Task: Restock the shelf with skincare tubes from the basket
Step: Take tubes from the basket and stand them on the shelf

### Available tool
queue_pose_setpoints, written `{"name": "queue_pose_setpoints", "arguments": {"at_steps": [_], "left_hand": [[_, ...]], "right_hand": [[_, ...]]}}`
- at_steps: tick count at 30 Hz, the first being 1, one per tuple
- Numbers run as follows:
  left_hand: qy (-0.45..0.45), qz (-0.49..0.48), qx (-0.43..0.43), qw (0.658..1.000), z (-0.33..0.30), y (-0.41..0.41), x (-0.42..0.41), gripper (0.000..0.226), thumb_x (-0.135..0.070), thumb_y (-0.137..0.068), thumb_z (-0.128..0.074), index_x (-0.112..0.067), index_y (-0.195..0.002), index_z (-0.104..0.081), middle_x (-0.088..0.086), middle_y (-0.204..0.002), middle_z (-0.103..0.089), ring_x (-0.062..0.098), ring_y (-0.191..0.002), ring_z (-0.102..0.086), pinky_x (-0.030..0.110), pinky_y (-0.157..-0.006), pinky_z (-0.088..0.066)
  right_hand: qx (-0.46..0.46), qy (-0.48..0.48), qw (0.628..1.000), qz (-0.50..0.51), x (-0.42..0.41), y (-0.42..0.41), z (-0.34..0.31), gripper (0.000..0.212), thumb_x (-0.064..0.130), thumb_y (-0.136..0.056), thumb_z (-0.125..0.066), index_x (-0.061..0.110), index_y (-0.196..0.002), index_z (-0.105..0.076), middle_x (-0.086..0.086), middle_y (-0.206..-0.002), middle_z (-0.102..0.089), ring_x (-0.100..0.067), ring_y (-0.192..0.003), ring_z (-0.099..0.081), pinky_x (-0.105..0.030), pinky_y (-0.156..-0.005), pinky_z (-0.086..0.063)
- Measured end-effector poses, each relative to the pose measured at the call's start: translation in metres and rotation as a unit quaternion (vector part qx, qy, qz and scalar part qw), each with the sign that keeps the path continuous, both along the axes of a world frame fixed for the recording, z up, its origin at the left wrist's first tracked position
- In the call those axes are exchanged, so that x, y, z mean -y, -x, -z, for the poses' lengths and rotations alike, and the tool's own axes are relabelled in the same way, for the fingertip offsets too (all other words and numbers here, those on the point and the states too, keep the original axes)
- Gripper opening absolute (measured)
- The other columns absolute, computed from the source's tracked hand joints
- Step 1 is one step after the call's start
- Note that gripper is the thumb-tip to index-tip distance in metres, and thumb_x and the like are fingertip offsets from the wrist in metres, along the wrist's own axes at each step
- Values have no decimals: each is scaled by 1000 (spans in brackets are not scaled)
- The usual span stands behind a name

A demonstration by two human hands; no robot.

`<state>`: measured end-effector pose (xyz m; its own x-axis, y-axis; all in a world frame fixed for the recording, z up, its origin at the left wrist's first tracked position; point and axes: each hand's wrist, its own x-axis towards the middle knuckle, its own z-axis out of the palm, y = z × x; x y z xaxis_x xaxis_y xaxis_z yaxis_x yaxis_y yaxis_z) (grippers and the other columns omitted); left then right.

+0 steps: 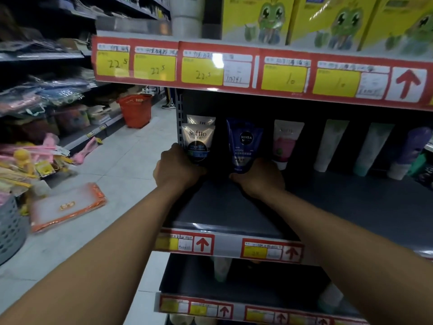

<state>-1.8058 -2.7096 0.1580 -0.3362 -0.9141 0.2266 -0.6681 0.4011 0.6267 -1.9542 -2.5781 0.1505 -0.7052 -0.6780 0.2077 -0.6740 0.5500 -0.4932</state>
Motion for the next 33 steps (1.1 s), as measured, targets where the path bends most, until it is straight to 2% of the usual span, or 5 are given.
{"name": "queue_pose_setpoints", "arguments": {"at_steps": [3, 13, 17, 27, 33], "left_hand": [[-3, -10, -14, 1000, 1, 8, 9, 79, -69, -55, -79, -20, -115, -62, 7, -107, -69, 34, -98, -68, 39, -76, -55], [20, 0, -76, 997, 22, 12, 20, 59, -68, -64, -71, -24, -103, -64, 7, -100, -71, 35, -95, -67, 35, -71, -53], [44, 2, -58, 997, 27, 14, 25, 64, -74, -60, -65, -23, -98, -67, 6, -91, -72, 34, -86, -68, 33, -63, -48], [70, 7, -39, 997, 32, 17, 33, 73, -82, -60, -61, -21, -99, -71, 8, -93, -74, 34, -89, -69, 32, -64, -44], [56, 11, -47, 997, 32, 17, 34, 78, -79, -55, -73, -24, -109, -72, 5, -102, -75, 31, -95, -69, 32, -67, -46]], "right_hand": [[-5, 19, 1000, 12, 15, 6, 2, 56, 62, -72, -77, 23, -112, -70, -3, -110, -72, -25, -97, -69, -35, -79, -58], [-65, 56, 996, 12, 23, 9, 21, 68, 76, -68, -57, 26, -113, -69, -1, -108, -72, -24, -98, -70, -37, -78, -60], [-72, 51, 996, -6, 25, 10, 24, 66, 76, -69, -55, 28, -111, -68, 0, -107, -72, -23, -96, -69, -37, -77, -59], [-80, 45, 996, -7, 25, 15, 24, 58, 70, -78, -64, 23, -111, -70, -2, -106, -72, -24, -95, -69, -36, -75, -59], [-88, 43, 995, -5, 25, 14, 23, 59, 70, -76, -63, 21, -108, -71, -3, -103, -72, -25, -93, -69, -35, -74, -59]]}}
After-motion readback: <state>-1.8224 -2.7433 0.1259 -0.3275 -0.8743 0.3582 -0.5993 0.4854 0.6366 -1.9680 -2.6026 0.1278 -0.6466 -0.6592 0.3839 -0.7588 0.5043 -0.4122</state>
